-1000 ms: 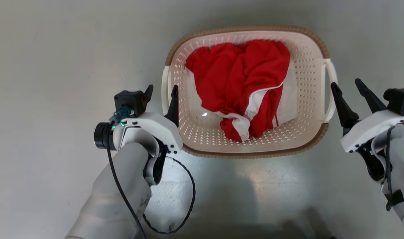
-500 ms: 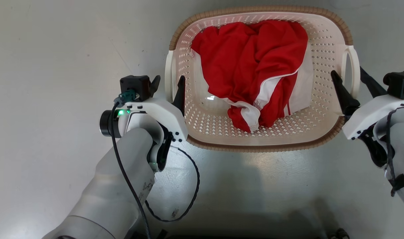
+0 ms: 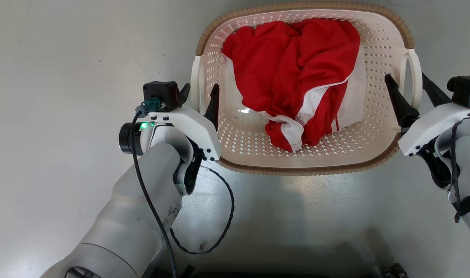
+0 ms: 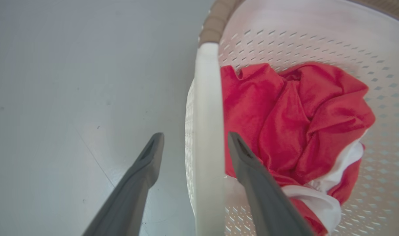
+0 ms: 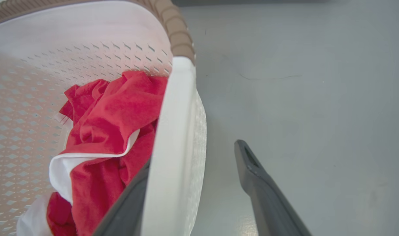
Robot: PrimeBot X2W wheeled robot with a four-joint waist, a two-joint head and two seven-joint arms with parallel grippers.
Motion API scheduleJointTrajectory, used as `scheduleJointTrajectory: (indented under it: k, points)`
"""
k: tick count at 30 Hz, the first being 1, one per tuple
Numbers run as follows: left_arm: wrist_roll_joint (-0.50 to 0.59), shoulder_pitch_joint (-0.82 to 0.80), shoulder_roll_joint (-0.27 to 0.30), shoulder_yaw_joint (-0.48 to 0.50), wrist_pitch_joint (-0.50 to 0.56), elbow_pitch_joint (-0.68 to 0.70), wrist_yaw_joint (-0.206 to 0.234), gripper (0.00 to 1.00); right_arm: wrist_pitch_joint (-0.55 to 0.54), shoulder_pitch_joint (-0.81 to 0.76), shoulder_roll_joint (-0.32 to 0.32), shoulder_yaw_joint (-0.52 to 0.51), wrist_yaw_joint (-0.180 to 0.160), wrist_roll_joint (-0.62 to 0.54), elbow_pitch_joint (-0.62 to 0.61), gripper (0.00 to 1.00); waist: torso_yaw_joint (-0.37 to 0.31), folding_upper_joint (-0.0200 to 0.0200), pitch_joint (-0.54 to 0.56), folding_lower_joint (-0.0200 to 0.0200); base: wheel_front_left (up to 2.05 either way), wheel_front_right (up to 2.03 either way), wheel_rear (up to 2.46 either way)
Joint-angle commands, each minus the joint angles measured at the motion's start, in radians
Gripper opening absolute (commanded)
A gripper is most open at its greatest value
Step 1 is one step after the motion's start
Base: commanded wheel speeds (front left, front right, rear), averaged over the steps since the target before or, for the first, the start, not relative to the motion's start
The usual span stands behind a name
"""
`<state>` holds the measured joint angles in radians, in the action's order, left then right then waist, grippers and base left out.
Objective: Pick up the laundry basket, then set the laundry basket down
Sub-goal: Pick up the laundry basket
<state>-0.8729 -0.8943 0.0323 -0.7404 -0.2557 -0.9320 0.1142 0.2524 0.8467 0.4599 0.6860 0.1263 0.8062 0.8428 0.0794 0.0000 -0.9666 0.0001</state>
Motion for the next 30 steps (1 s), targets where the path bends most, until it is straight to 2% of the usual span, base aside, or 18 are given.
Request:
scheduleJointTrajectory:
  k: [1, 2, 3, 4, 10, 17, 25, 30]
  points:
    - [-0.009, 0.005, 0.018, 0.008, -0.006, 0.001, 0.001, 0.89, 0.009, -0.047, 0.011, 0.022, 0.004, 0.015, -0.009, 0.85, -0.002, 0.0000, 0.001, -0.0001, 0.00, 0.00, 0.00]
    - [-0.018, 0.002, 0.018, -0.001, -0.006, -0.006, -0.001, 0.24, 0.009, -0.044, 0.010, 0.027, 0.004, 0.018, -0.010, 0.35, -0.004, 0.0000, 0.001, -0.0001, 0.00, 0.00, 0.00]
    - [-0.022, 0.001, 0.018, -0.005, -0.006, -0.009, -0.002, 0.00, 0.009, -0.043, 0.010, 0.030, 0.004, 0.020, -0.011, 0.09, -0.005, 0.0000, 0.001, -0.0001, 0.00, 0.00, 0.00]
    - [-0.026, 0.000, 0.018, -0.010, -0.006, -0.013, -0.004, 0.00, 0.009, -0.042, 0.010, 0.034, 0.004, 0.021, -0.012, 0.00, -0.007, 0.0000, 0.002, -0.0001, 0.00, 0.00, 0.00]
    - [-0.046, -0.004, 0.018, -0.028, -0.006, -0.029, -0.008, 0.00, 0.009, -0.040, 0.009, 0.049, 0.004, 0.034, -0.013, 0.00, -0.012, 0.0000, 0.013, -0.0001, 0.00, 0.00, 0.00]
    - [-0.070, 0.012, 0.018, -0.046, -0.006, -0.054, -0.014, 0.00, 0.009, -0.060, -0.010, 0.057, 0.004, 0.048, -0.005, 0.00, -0.024, 0.0000, 0.075, -0.0001, 0.00, 0.00, 0.00]
    - [-0.105, 0.053, 0.018, -0.093, -0.006, -0.106, -0.042, 0.00, 0.009, -0.094, -0.041, 0.121, 0.004, 0.096, 0.037, 0.00, -0.040, 0.0000, 0.203, -0.0001, 0.00, 0.00, 0.00]
    - [-0.153, 0.086, 0.018, -0.136, -0.006, -0.154, -0.059, 0.00, 0.009, -0.118, -0.075, 0.195, 0.004, 0.180, 0.089, 0.00, -0.051, 0.0000, 0.307, -0.0001, 0.00, 0.00, 0.00]
